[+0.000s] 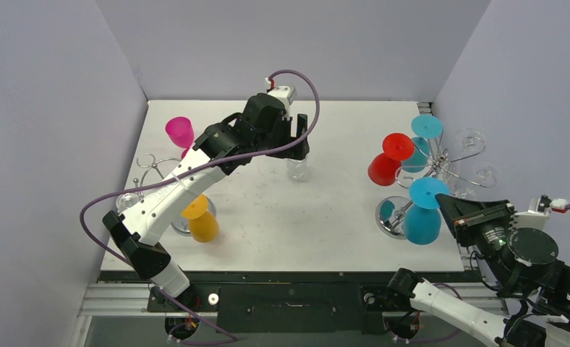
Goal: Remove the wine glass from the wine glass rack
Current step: Place the wine glass at the center of the board.
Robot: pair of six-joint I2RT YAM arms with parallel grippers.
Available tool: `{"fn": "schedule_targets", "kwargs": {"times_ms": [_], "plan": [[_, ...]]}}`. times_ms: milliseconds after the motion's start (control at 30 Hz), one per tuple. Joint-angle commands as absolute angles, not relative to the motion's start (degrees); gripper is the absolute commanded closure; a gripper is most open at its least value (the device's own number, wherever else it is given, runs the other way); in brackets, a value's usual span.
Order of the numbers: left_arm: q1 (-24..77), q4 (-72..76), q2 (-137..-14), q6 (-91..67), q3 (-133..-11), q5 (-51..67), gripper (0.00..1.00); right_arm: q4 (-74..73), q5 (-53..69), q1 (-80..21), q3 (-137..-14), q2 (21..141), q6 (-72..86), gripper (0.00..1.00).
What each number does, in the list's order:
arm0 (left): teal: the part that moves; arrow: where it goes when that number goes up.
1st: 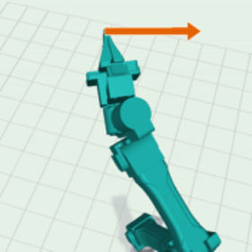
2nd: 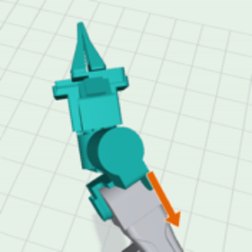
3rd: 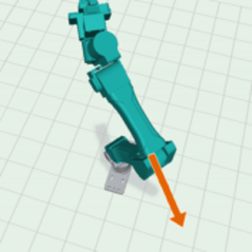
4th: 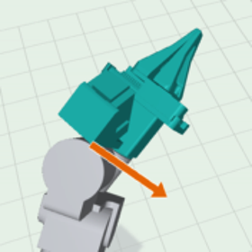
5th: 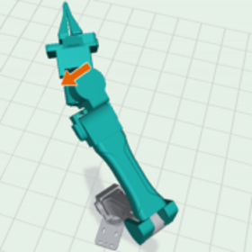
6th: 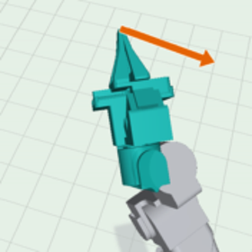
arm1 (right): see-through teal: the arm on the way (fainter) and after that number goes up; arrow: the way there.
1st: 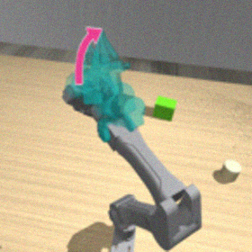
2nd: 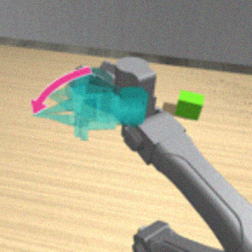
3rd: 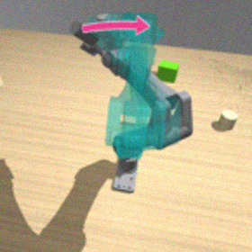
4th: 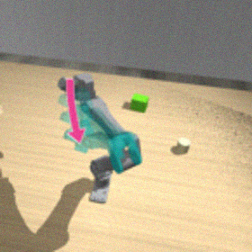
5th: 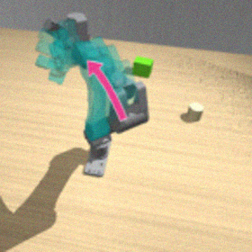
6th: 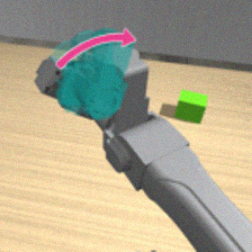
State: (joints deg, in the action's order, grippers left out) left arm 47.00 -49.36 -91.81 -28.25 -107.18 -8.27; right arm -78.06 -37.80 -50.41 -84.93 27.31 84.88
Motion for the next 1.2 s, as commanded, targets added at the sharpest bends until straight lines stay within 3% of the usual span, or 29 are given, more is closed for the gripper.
{"fn": "schedule_targets", "kwargs": {"times_ms": [0,733,967,1167], "plan": [[46.29,-47.12,-89.47,-28.41,-106.71,-8.06,0.24,-70.99,-31.09,-50.87,-85.62,31.41,80.37,1.00],[38.44,-55.60,-90.75,-27.06,-122.32,-9.93,0.22,-40.06,-13.99,-49.00,-87.25,54.15,75.33,1.00],[30.90,-56.52,-93.68,-29.70,-130.83,-0.93,0.20,-31.31,-3.91,-40.46,-91.15,61.59,74.83,1.00],[25.38,-50.24,-93.13,-37.05,-128.70,10.90,0.19,-21.81,4.08,-34.29,-92.83,66.88,77.87,1.00]]}}
